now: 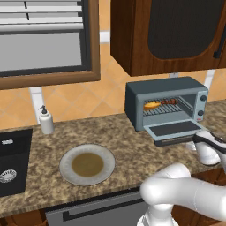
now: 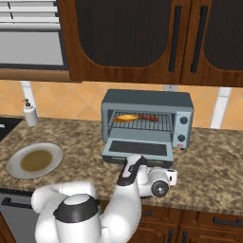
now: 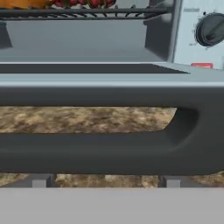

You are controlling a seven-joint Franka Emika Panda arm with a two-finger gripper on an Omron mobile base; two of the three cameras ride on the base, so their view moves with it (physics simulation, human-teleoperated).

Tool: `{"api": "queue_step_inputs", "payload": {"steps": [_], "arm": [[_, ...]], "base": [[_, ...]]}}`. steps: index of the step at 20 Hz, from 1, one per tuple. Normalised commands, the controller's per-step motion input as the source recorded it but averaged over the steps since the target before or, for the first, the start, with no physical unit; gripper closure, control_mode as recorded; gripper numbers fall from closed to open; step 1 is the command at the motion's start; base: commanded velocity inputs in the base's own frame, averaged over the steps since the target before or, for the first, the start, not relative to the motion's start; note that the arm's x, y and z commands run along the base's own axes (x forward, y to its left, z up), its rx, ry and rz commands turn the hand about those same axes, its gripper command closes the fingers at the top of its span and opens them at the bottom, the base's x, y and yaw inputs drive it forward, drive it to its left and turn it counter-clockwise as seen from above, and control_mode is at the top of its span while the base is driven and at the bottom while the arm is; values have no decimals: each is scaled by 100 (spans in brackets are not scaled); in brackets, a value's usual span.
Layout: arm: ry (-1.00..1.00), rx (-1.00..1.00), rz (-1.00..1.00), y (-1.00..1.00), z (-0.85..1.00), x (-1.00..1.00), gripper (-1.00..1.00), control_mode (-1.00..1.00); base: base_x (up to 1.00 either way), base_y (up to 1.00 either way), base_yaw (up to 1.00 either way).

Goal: Pick up the kebab skewer and baguette bread, and place them inside the toaster oven. Close the toaster oven door and start by setting the timer.

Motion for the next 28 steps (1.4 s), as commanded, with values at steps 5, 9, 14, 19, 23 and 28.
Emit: {"api": "queue_step_inputs", "payload": {"steps": [5,9,14,19,23,28], "arm": [[-15,0,-1,3,36,9,-100,-100],[-15,0,-1,1,42,12,-100,-100],[-13,0,-1,1,45,18,-100,-100],[-9,0,0,3,33,18,-100,-100],[-7,0,0,6,24,19,-100,-100],[-6,0,0,4,30,23,-100,-100]], "base": [[0,0,0],[0,0,0],[0,0,0],[0,0,0],[0,0,0],[0,0,0]]}}
